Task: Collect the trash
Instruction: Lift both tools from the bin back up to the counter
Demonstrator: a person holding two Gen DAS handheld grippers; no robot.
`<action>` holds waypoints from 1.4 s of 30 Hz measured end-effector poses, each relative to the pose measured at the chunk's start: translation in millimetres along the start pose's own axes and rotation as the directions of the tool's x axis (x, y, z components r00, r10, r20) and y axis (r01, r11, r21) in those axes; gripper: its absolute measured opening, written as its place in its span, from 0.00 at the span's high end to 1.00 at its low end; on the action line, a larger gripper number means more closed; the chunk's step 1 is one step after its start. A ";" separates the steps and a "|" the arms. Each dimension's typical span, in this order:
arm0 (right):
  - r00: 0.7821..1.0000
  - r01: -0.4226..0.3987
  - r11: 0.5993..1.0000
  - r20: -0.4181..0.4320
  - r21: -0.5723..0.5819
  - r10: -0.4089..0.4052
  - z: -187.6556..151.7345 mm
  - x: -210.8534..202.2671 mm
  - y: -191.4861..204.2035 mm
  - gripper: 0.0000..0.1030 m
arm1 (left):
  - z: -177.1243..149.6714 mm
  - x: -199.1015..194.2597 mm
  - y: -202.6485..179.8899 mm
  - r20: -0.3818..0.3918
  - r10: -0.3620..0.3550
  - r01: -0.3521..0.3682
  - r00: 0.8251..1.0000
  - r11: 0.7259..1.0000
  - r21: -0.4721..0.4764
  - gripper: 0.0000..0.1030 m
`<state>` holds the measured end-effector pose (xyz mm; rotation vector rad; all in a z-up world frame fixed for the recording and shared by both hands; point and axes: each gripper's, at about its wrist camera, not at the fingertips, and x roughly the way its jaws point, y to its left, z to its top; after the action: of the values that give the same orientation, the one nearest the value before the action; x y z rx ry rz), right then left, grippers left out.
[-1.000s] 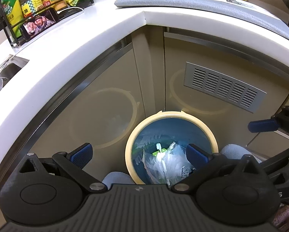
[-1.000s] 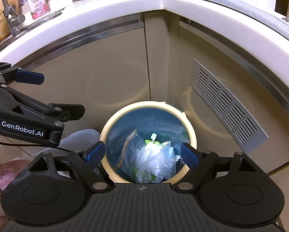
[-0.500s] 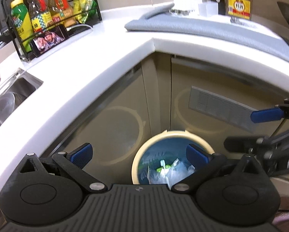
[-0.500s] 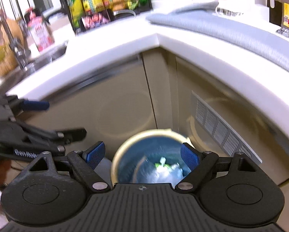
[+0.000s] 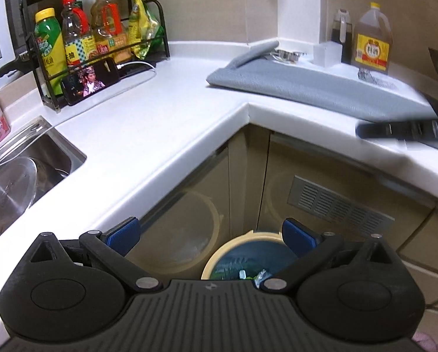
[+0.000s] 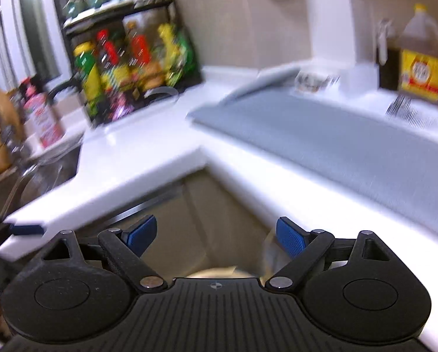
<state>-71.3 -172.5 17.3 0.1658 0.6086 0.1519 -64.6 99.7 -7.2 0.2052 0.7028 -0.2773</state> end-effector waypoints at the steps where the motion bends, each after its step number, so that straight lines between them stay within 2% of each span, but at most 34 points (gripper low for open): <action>1: 1.000 0.016 1.000 0.025 0.000 -0.016 8.0 1.6 -2.9 0.11 | 1.6 -0.6 1.7 0.004 0.002 -0.002 1.000 1.000 -0.004 0.00; 4: 0.992 0.069 0.997 0.105 0.025 -0.071 36.5 9.5 -14.2 0.09 | 6.4 0.3 5.9 0.008 0.010 -0.010 1.000 1.000 -0.011 0.00; 8: 0.965 0.173 0.981 0.186 0.090 -0.187 71.7 30.4 -36.2 0.05 | 12.2 5.2 12.8 0.003 0.029 -0.029 1.000 0.999 -0.024 0.00; 10: 0.945 0.226 0.962 0.206 0.152 -0.254 88.5 44.6 -50.7 0.05 | 14.4 8.0 16.6 -0.006 0.034 -0.034 0.999 0.999 -0.037 0.00; 14: 0.892 0.335 0.908 0.226 0.251 -0.392 122.2 84.9 -79.7 0.04 | 19.6 15.0 23.2 -0.029 0.047 -0.049 0.998 0.997 -0.054 0.00; 17: 0.868 0.386 0.885 0.222 0.259 -0.443 146.5 119.3 -101.9 0.03 | 23.7 20.4 27.7 -0.043 0.066 -0.068 0.997 0.996 -0.060 0.00; 22: 0.865 0.424 0.855 0.147 0.298 -0.480 180.8 182.9 -144.3 0.03 | 32.0 29.4 37.1 -0.073 0.100 -0.105 0.992 0.992 -0.074 0.00; 26: 0.839 0.486 0.807 0.078 0.334 -0.538 199.2 231.3 -173.5 0.03 | 38.3 38.0 43.5 -0.100 0.129 -0.137 0.987 0.988 -0.077 0.00; 29: 0.834 0.492 0.786 0.058 0.374 -0.549 208.6 254.5 -190.6 0.03 | 44.0 44.6 45.8 -0.116 0.145 -0.155 0.983 0.985 -0.076 0.00; 31: 0.837 0.476 0.771 0.052 0.423 -0.545 214.6 261.4 -203.3 0.03 | 47.4 49.1 45.7 -0.125 0.150 -0.160 0.981 0.984 -0.075 0.00; 35: 0.817 0.490 0.704 0.011 0.513 -0.577 220.6 260.4 -235.0 0.03 | 51.3 55.6 40.6 -0.128 0.143 -0.152 0.981 0.986 -0.062 0.00; 40: 0.776 0.502 0.589 -0.030 0.633 -0.630 195.5 212.1 -267.2 0.03 | 52.0 62.5 31.0 -0.124 0.107 -0.114 0.986 0.992 -0.052 0.00; 42: 0.747 0.534 0.553 -0.051 0.640 -0.663 183.3 192.4 -273.2 0.03 | 51.8 63.9 26.1 -0.122 0.097 -0.102 0.988 0.994 -0.040 0.00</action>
<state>216.0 -422.6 4.4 0.6009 0.4633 -0.7654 21.7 98.4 -8.4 0.2137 0.8144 -0.1540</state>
